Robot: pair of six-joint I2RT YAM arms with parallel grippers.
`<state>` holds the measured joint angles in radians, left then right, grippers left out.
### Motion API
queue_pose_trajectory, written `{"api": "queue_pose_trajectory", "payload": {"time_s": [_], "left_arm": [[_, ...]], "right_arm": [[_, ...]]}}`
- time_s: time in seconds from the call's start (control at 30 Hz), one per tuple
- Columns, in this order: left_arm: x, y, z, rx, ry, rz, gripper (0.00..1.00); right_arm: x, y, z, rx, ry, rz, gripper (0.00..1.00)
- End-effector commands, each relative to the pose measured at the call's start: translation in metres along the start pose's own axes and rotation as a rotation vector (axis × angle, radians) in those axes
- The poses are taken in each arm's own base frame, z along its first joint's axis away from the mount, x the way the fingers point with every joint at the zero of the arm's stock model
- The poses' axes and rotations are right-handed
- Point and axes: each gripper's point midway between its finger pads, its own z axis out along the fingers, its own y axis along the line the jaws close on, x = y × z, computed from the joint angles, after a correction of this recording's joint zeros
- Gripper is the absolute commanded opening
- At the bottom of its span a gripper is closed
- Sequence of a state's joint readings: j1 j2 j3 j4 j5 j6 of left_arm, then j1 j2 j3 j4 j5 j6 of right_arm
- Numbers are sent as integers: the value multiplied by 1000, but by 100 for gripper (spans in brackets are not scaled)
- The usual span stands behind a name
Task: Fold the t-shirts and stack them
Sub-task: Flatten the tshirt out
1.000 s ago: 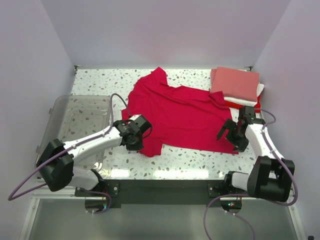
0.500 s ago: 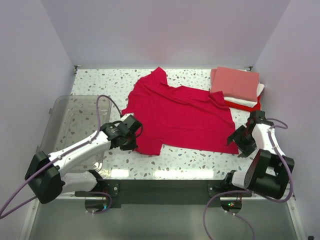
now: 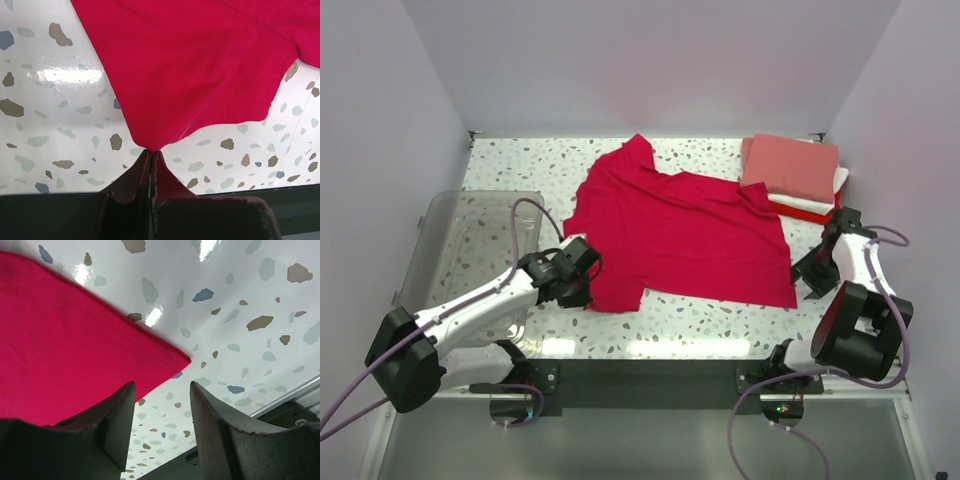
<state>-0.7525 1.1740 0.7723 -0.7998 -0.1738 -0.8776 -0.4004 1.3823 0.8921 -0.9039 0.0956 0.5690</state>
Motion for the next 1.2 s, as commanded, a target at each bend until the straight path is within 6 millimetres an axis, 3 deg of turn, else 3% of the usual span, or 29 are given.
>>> {"api": "queue_pose_trajectory", "payload": {"time_s": [0.0, 0.23, 0.87, 1.17], "left_arm": [[-1, -4, 3, 34, -10, -12, 0], [9, -2, 8, 53, 15, -18, 0], [25, 3, 16, 60, 52, -34, 0], [28, 3, 20, 63, 65, -28, 0]], "right_arm": [[6, -11, 1, 45, 8, 23, 51], [26, -25, 13, 84, 44, 24, 49], [13, -18, 38, 100, 24, 27, 46], [24, -23, 51, 107, 33, 45, 43]]}}
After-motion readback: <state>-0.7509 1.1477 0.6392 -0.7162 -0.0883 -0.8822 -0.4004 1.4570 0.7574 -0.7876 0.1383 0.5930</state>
